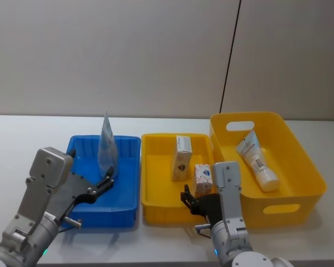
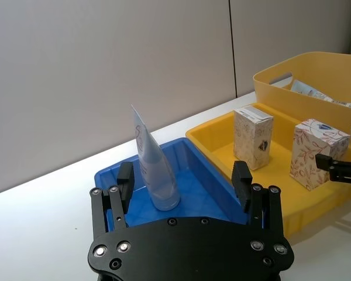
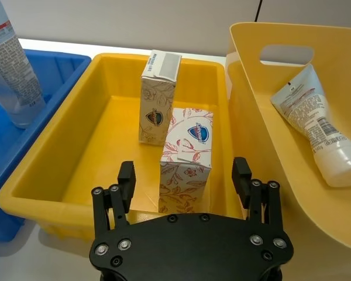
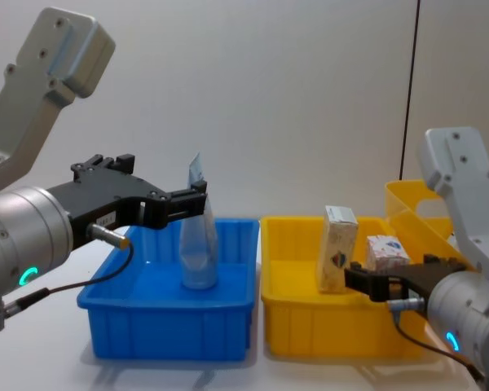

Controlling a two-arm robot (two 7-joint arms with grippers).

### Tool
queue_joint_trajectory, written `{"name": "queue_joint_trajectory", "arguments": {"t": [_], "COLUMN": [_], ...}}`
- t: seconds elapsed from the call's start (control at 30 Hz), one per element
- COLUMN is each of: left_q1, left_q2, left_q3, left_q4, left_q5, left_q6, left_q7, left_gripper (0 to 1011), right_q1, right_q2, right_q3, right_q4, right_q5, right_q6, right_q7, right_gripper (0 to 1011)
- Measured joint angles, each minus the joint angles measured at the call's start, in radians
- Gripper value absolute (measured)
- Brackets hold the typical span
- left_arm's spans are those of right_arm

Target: Bimanual collaborative sorting of washing and personal care products

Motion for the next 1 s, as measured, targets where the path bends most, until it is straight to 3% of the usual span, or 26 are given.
{"name": "queue_joint_trajectory", "arguments": {"t": [0.5, 1.0], "left_q1": [0.0, 0.0], "left_q2": [0.0, 0.0], "left_q3": [0.0, 0.0], "left_q4": [0.0, 0.0], "left_q5": [0.0, 0.0], "left_q6": [0.0, 0.0], "left_q7": [0.0, 0.0], "left_gripper": [1001, 1001], "right_q1": [0.007, 0.044], "right_q2": [-0.011, -0.041], "right_q3": [0.003, 0.022], "right_q4": [0.015, 0.07], "right_q5": [-0.011, -0.031], "right_q6": [-0.001, -0.018], "right_q7": [-0.001, -0.042], "right_gripper": [1002, 1002]}}
